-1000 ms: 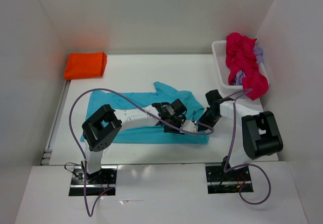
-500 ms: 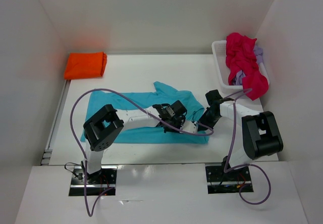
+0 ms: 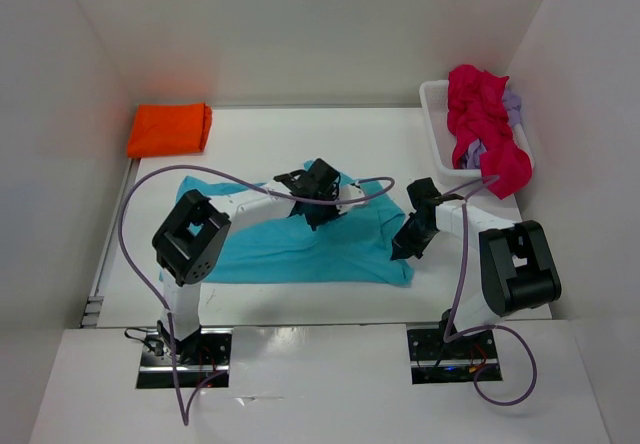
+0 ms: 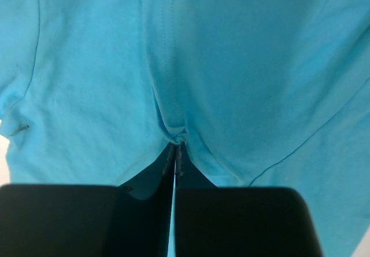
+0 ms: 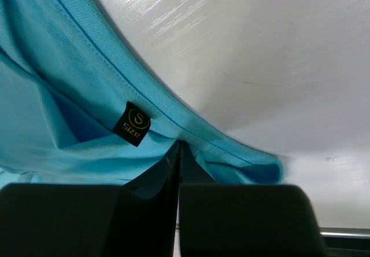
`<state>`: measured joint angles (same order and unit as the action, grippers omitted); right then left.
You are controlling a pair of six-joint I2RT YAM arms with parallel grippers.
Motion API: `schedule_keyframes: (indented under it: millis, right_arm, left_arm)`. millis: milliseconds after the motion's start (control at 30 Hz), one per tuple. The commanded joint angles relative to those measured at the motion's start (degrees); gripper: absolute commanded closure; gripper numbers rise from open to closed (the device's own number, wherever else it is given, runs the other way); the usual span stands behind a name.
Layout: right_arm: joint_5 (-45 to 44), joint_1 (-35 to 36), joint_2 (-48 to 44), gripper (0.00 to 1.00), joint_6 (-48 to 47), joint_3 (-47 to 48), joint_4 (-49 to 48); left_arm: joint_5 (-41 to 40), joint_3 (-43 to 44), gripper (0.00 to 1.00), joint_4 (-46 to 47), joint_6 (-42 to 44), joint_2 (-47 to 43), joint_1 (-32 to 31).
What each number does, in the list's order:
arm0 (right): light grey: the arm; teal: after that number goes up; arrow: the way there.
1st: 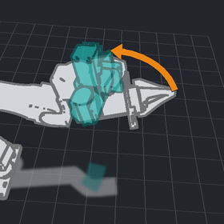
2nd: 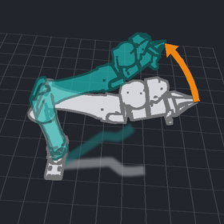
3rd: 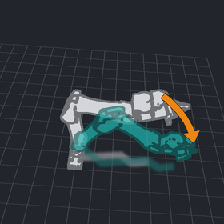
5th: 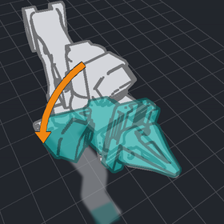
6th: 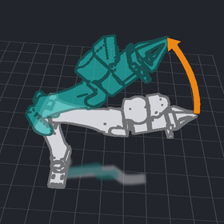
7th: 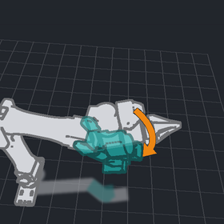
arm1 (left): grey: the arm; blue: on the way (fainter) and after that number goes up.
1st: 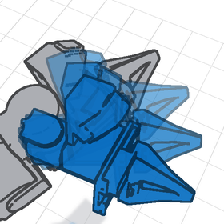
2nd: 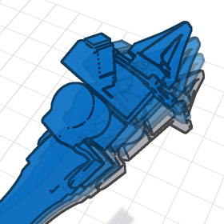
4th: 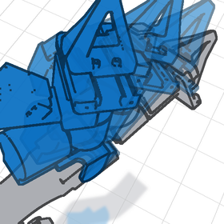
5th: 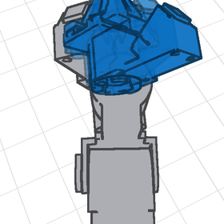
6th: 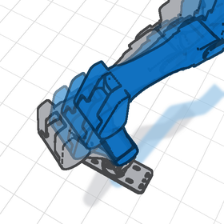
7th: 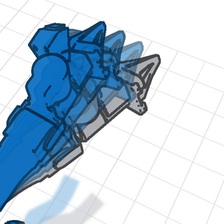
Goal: Fold and stack the t-shirts
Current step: Fold the flattened tshirt in 1/3 of the way
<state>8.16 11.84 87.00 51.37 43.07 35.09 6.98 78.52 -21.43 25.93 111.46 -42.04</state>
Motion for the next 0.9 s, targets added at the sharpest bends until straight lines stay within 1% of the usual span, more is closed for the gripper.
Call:
schedule_keyframes:
  millis: [0,67,100,133,167,200,233,267,300,333,367,400,467,500,567,600,633,667,700,733,767,800,833,867]
  right_arm:
    - [-6.93,-0.15,0.36,1.00,-0.75,-1.06,-3.19]
    - [-7.46,-0.15,0.36,1.00,-0.75,-1.06,-2.66]
    - [-7.46,-0.15,0.36,1.00,-0.75,-1.06,-2.66]
    - [-7.46,-0.15,0.36,1.00,-0.75,-1.06,-2.66]
    - [-7.46,-0.15,-0.33,1.00,-0.75,-0.45,-2.14]
    - [-8.68,-0.15,-1.12,0.98,-0.75,0.43,-1.09]
    - [-9.56,-0.15,-2.09,0.91,-0.23,1.13,-0.21]
    - [-10.53,0.46,-4.54,0.63,-0.22,2.18,2.32]
    - [-11.75,0.99,-5.95,0.50,0.65,3.24,3.83]
    - [-14.38,2.30,-7.36,0.39,1.87,5.77,5.76]
    - [-15.71,3.10,-10.16,0.33,2.58,7.02,9.61]
    - [-17.64,3.71,-11.58,0.24,3.20,8.86,11.47]
    - [-17.66,4.77,-15.78,0.19,5.21,8.87,14.64]
    - [-17.66,4.78,-17.29,0.14,5.92,8.09,16.48]
    - [-15.12,4.78,-19.93,0.10,8.20,6.16,17.12]
    - [-15.11,5.47,-22.03,0.09,9.00,4.50,18.42]
    - [-15.11,6.00,-22.83,0.09,9.96,3.87,18.96]
    - [-15.11,7.40,-23.36,0.09,11.80,3.34,19.48]
    - [-15.72,8.28,-23.37,0.09,12.69,2.82,20.10]
    - [-15.72,9.51,-23.37,0.06,13.48,2.81,20.97]
    - [-17.20,11.96,-23.37,0.04,15.92,3.33,21.85]
    - [-17.74,13.37,-21.89,0.00,17.08,3.34,22.64]
    - [-18.44,14.96,-21.09,0.00,18.40,3.86,24.04]
    - [-20.01,18.28,-20.30,0.00,19.89,3.86,24.67]
  left_arm:
    - [3.65,2.43,1.00,0.16,-6.58,0.51,0.90]
    - [3.04,3.12,1.00,-0.37,-7.55,1.12,1.70]
    - [3.04,3.13,0.96,-0.98,-8.09,1.74,2.22]
    - [3.04,3.83,0.89,-1.85,-8.09,2.27,2.23]
    - [3.04,3.83,0.76,-2.90,-8.09,2.27,2.75]
    - [3.04,4.35,0.62,-3.52,-8.09,2.27,2.75]
    - [3.73,4.36,0.55,-4.05,-8.79,2.27,2.75]
    - [3.74,4.97,0.46,-4.84,-8.79,2.27,2.75]
    - [3.74,4.97,0.40,-5.46,-9.32,1.57,2.75]
    - [3.74,5.67,0.37,-5.99,-9.32,0.52,2.75]
    - [3.13,6.20,0.36,-7.12,-9.32,-0.18,3.28]
    - [2.43,6.21,0.34,-7.74,-9.32,-2.02,3.28]
    - [-0.21,6.21,0.28,-9.76,-9.32,-4.57,4.16]
    - [-1.43,5.34,0.28,-10.47,-9.32,-7.54,5.21]
    - [-5.11,3.14,0.26,-11.61,-7.92,-11.16,7.67]
    - [-6.70,1.48,0.24,-12.40,-7.92,-14.92,8.55]
    - [-8.46,-2.11,0.24,-13.45,-7.22,-16.70,9.60]
    - [-11.61,-3.88,0.24,-14.33,-6.69,-18.28,11.79]
    - [-12.95,-5.64,0.24,-15.30,-6.69,-21.25,13.11]
    - [-13.83,-7.23,0.22,-17.31,-6.69,-22.68,14.60]
    - [-15.06,-10.72,0.22,-18.29,-6.69,-24.08,18.36]
    - [-15.59,-12.50,0.22,-19.08,-6.69,-26.88,20.40]
    - [-15.60,-14.17,0.22,-20.57,-6.69,-28.21,22.51]
    - [-15.60,-15.84,0.20,-21.19,-6.69,-29.53,27.14]
